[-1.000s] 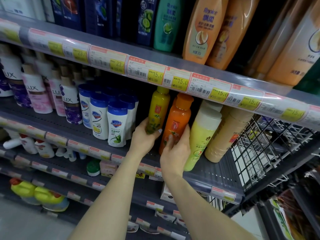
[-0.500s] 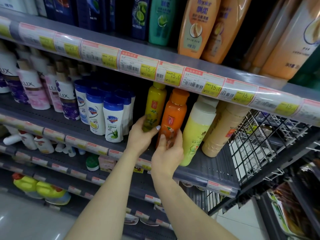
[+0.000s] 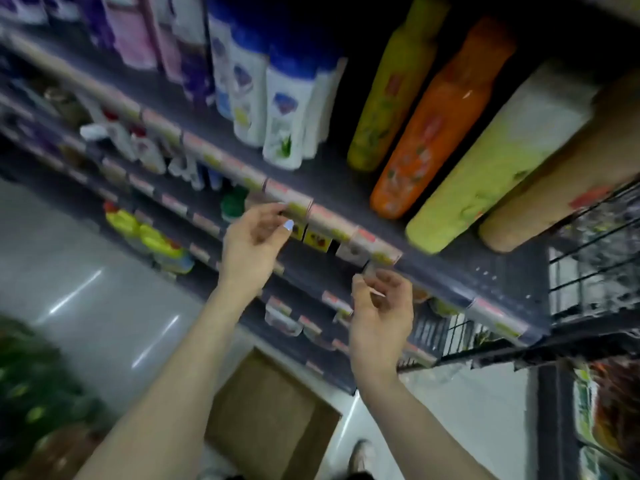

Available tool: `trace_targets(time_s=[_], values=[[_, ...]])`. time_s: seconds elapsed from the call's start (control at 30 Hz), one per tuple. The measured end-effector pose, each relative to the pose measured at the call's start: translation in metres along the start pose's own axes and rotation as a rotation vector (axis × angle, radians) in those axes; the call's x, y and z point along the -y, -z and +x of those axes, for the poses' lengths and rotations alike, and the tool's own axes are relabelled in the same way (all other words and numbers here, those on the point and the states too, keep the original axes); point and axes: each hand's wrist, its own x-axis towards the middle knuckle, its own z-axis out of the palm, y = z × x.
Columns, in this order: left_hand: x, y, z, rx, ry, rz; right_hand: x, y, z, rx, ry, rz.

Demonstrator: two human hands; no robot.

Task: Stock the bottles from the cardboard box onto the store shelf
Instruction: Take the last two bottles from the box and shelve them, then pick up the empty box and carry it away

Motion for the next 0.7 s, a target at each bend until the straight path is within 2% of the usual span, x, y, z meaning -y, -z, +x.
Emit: trace_targets(time_s=[0.13,0.3,0.4,0.57,0.7], values=[[0.079,0.014,-0.049,-0.035,0.188,0.075,-0.088,0.018,-0.023,0.135,-0.171,-0.190],[0.211,0.014,-0.106,0.039,0.480,0.191,-0.216,0.054,-0.049,0.204,-0.408,-0.476],[0.291,0.006,-0.128,0.095,0.612,0.274,-0.290,0.069,-0.060,0.225,-0.525,-0.562],[0.414,0.006,-0.150,0.198,0.742,0.455,-0.418,0.094,-0.079,0.228,-0.738,-0.752],[0.487,0.011,-0.145,0.281,0.752,0.550,-0.507,0.102,-0.090,0.186,-0.927,-0.816]])
